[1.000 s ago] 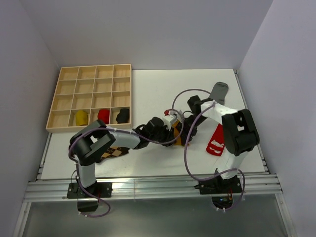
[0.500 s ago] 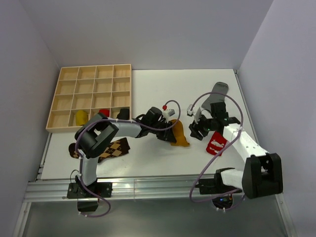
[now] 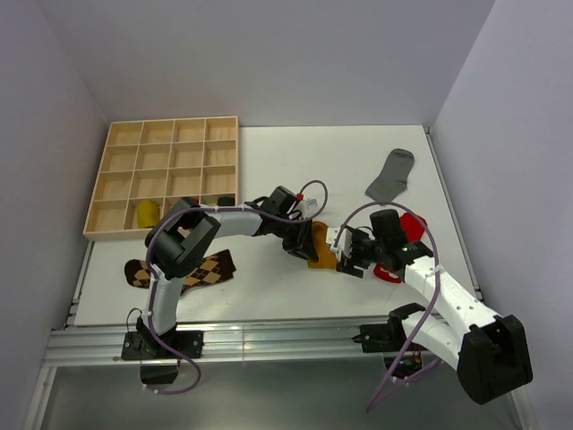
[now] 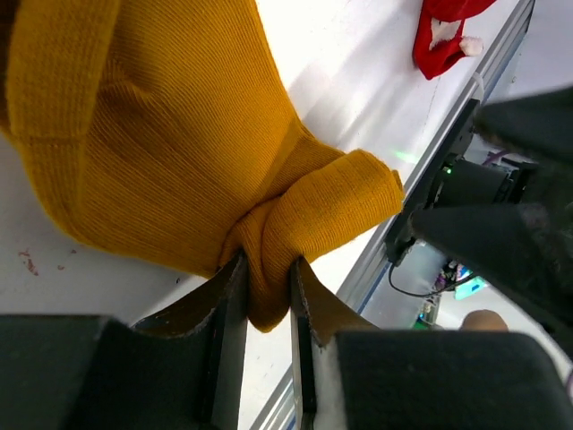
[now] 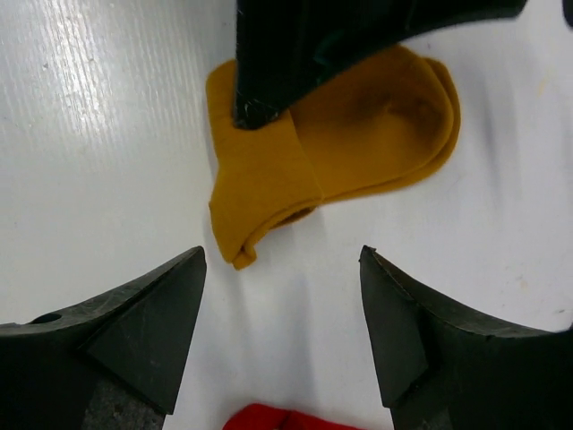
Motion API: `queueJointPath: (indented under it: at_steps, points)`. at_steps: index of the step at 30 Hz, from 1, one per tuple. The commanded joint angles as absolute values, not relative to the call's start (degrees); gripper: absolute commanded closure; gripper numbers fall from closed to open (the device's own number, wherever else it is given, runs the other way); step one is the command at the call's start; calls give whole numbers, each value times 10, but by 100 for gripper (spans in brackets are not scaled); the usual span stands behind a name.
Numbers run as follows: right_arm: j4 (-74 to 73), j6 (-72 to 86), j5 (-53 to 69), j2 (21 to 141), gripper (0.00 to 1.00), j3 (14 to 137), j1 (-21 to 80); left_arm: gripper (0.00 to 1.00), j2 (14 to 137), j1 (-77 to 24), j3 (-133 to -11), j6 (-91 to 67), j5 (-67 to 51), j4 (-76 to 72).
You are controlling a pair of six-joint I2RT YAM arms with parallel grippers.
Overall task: Roll the socks
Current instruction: Roll the sock at the center of the board.
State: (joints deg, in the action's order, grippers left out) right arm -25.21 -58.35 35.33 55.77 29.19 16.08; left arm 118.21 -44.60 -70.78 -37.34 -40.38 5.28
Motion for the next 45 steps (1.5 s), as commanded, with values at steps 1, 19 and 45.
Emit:
queueJointPath:
  at_steps: [1, 19, 45]
  points:
    - [-218, -598, 333, 530, 23, 266, 194, 100, 1209, -443, -715, -373, -393, 126]
    - [-106, -608, 247, 621, 24, 247, 293, 100, 1231, -443, -742, -361, -405, 141]
    - [-348, -575, 302, 821, 69, 459, 265, 55, 1096, -438, -623, -407, -266, 5]
